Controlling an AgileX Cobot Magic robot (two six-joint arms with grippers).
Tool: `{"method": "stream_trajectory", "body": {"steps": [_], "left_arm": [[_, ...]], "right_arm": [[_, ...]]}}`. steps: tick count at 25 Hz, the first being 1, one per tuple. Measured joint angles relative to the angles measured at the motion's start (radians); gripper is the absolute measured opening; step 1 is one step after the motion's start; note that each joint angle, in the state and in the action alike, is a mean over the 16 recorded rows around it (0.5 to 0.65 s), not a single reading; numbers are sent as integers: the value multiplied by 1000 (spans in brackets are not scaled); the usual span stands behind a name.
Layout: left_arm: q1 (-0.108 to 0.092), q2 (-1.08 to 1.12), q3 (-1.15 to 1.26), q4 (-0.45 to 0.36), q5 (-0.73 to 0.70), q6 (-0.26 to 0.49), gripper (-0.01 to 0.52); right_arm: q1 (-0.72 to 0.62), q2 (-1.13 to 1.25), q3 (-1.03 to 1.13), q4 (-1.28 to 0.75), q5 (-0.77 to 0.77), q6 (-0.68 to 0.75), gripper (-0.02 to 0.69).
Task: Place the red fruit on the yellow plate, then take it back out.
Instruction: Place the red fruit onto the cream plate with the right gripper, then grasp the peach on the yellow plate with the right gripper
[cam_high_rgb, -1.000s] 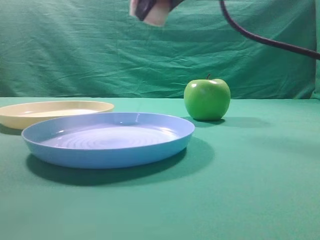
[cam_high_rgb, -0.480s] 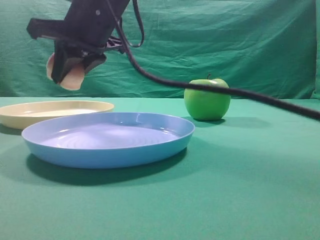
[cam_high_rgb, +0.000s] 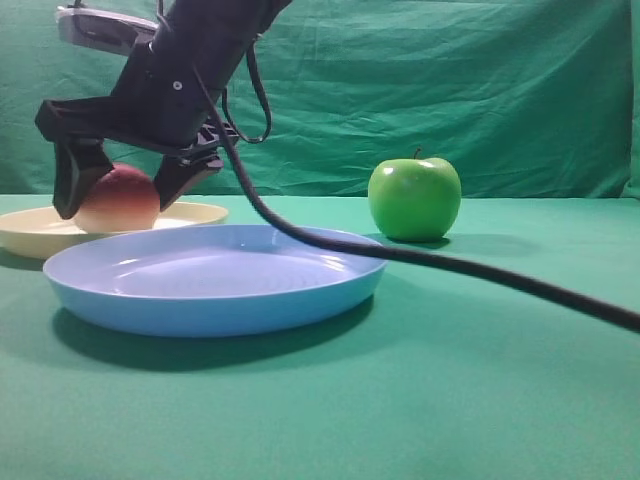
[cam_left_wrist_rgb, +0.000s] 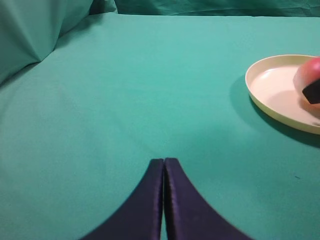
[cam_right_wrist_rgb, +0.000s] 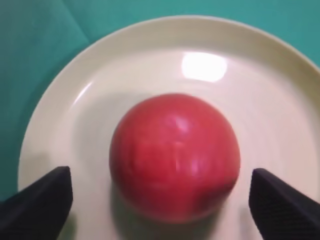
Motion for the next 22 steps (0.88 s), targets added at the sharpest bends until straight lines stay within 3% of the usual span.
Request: {"method": "stream_trajectory", "body": {"steps": [9, 13, 16, 22], "left_arm": [[0, 0, 0, 0, 0, 0, 0], [0, 0, 0, 0, 0, 0, 0], [0, 0, 0, 0, 0, 0, 0], [0, 0, 0, 0, 0, 0, 0]], "right_arm": [[-36, -240, 6, -119, 228, 160, 170], [-44, -366, 47, -158, 280, 209, 53], [-47, -464, 114, -172, 277, 232, 11], [-47, -679, 344, -175, 168, 254, 0]]}}
